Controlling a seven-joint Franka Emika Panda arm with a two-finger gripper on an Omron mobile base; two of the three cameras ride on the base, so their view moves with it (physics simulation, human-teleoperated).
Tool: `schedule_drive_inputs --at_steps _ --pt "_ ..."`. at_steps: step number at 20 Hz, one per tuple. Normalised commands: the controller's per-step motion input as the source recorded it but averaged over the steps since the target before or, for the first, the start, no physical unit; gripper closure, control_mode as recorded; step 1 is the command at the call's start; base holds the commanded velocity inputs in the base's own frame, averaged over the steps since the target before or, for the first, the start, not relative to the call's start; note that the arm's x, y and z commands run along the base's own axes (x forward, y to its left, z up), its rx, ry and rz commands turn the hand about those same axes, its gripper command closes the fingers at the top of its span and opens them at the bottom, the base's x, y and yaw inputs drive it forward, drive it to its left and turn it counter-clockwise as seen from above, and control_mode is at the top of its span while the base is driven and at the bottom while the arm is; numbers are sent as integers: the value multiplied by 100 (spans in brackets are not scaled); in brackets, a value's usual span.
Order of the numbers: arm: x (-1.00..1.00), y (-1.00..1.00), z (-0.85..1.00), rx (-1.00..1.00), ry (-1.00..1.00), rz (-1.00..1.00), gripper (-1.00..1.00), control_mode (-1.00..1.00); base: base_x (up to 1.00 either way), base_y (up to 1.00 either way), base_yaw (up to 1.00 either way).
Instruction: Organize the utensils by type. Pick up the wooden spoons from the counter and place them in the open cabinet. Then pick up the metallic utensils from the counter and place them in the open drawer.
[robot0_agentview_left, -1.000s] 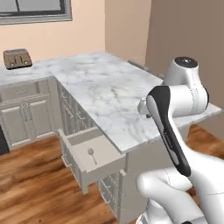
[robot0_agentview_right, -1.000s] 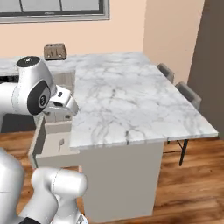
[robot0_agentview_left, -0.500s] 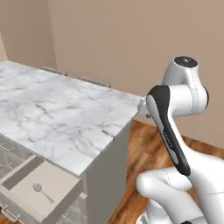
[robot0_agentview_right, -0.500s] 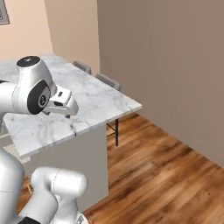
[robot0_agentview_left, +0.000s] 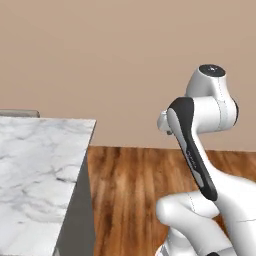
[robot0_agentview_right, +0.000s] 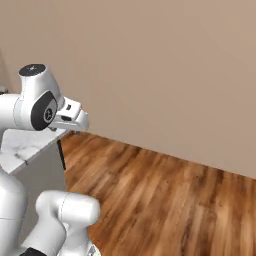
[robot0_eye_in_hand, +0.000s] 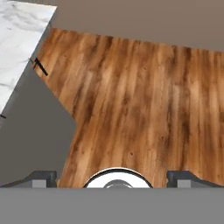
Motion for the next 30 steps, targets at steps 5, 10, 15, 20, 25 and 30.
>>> schedule_drive_inputs --at_steps 5,10,15,20,25,30 --pt "0 0 0 0 0 0 -100 100 0 -5 -83" --pt "0 0 0 0 0 0 -100 100 0 -6 -84" --pt "0 0 0 0 0 0 -100 100 0 -14 -83" --pt "0 0 0 0 0 0 -100 100 4 -31 -80" --pt "0 0 0 0 0 0 -100 100 85 -60 -46" --pt "0 0 0 0 0 0 -100 100 74 -41 -31"
